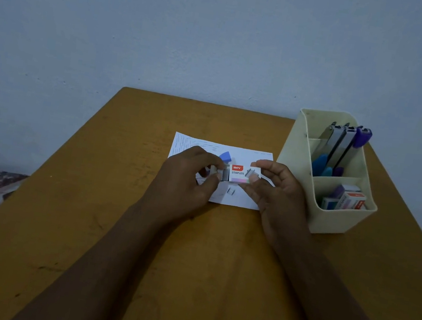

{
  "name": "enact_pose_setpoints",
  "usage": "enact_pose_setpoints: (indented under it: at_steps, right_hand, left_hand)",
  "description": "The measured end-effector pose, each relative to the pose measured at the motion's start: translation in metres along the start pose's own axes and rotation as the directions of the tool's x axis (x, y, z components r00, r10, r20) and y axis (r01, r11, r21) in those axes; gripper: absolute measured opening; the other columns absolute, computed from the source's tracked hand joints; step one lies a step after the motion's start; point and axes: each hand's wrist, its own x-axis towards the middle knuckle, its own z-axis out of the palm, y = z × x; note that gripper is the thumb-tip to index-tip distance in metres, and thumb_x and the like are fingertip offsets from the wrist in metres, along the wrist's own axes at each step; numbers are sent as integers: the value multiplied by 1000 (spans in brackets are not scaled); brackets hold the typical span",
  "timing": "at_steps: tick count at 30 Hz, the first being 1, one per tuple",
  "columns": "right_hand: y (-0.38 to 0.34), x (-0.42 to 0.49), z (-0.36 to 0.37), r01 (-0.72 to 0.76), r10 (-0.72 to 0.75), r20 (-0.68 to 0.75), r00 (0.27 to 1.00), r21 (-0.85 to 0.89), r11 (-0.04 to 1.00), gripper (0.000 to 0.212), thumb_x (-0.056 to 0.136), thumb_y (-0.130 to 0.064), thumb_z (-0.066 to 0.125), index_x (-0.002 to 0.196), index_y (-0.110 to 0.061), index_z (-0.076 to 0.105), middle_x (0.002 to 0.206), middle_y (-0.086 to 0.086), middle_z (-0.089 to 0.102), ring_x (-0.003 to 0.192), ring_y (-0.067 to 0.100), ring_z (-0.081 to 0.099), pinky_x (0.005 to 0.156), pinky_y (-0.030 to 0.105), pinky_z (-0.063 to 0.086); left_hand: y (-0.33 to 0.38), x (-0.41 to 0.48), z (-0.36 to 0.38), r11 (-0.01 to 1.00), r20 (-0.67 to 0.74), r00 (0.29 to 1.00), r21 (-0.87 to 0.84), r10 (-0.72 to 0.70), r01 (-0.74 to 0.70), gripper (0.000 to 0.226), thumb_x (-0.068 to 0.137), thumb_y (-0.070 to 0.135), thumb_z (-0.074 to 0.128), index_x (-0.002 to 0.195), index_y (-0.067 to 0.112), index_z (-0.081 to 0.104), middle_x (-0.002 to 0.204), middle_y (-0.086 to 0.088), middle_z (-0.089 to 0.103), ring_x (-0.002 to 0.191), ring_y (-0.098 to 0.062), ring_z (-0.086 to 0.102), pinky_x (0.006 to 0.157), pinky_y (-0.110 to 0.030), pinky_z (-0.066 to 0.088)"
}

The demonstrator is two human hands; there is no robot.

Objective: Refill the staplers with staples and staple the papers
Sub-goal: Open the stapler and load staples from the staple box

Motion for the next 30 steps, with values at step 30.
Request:
enact_pose_setpoints:
  at_steps: [30]
  right_hand:
    - [-2,-2,-1,33,-45,-33,998,-299,954,22,90,-12,58,110,-20,63,114,-8,58,100,10,61,84,30,56]
  left_hand:
    - [7,4,-6,934,-75,974,-307,-213,181,16,92,13,59,100,22,70,100,18,66,88,5,59,70,-6,42]
